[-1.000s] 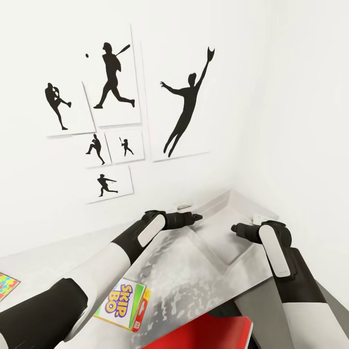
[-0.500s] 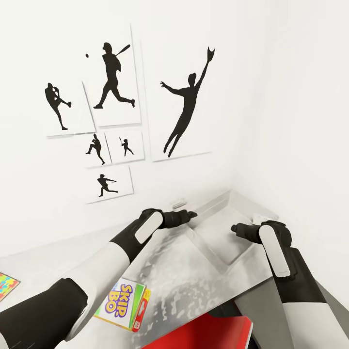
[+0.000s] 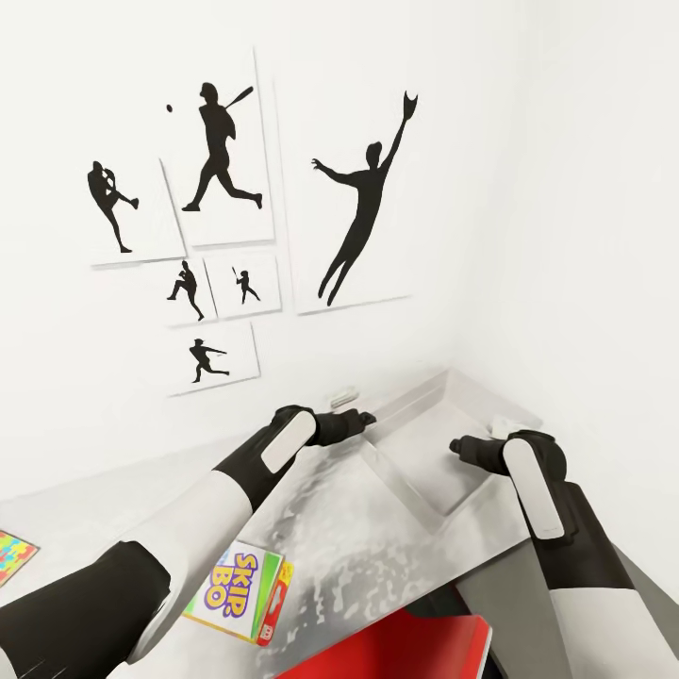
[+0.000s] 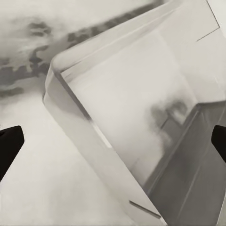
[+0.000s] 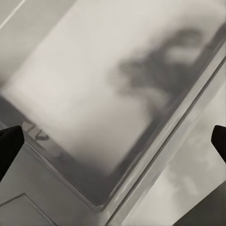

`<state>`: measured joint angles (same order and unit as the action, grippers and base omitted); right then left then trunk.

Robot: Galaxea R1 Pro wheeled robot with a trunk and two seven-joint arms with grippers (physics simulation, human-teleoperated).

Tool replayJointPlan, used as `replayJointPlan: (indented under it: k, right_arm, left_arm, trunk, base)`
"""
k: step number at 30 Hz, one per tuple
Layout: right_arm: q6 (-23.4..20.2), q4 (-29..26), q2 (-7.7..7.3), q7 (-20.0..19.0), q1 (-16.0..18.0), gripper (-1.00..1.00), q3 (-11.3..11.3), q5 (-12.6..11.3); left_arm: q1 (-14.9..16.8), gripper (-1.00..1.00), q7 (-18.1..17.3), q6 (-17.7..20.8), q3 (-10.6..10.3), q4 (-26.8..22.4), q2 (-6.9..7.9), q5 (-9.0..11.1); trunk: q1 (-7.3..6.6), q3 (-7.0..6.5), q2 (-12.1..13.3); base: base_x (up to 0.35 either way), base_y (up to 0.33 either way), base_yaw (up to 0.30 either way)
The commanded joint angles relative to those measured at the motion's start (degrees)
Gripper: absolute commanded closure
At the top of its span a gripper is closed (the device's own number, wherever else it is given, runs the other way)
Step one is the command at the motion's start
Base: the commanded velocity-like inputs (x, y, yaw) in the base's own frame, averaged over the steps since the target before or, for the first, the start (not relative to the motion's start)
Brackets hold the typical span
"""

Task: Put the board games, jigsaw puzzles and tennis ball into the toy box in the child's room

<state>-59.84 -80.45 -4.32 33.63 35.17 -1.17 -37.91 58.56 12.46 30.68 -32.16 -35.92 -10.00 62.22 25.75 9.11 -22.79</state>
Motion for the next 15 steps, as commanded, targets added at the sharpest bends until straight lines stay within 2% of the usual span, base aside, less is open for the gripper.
replayJointPlan:
  k: [1,15]
  right_arm:
    - [-0.2,0.0,-0.02,0.6,0.1,-1.00,0.0,-0.6]
    - [-0.2,0.1,-0.06,0.5,0.0,-1.00,0.0,-0.6]
  left_arm:
    - [0.1,-1.00,0.6,0.0,-0.1,0.0,0.00,0.6]
    - [0.1,-1.00,1.2,-0.3,-0.3,2.3,0.00,0.7]
  trunk:
    - [0.04,0.13,-0.1]
    - [0.04,0.13,-0.1]
  base:
    - [0.000,0.000,0.000]
    - [0.000,0.000,0.000]
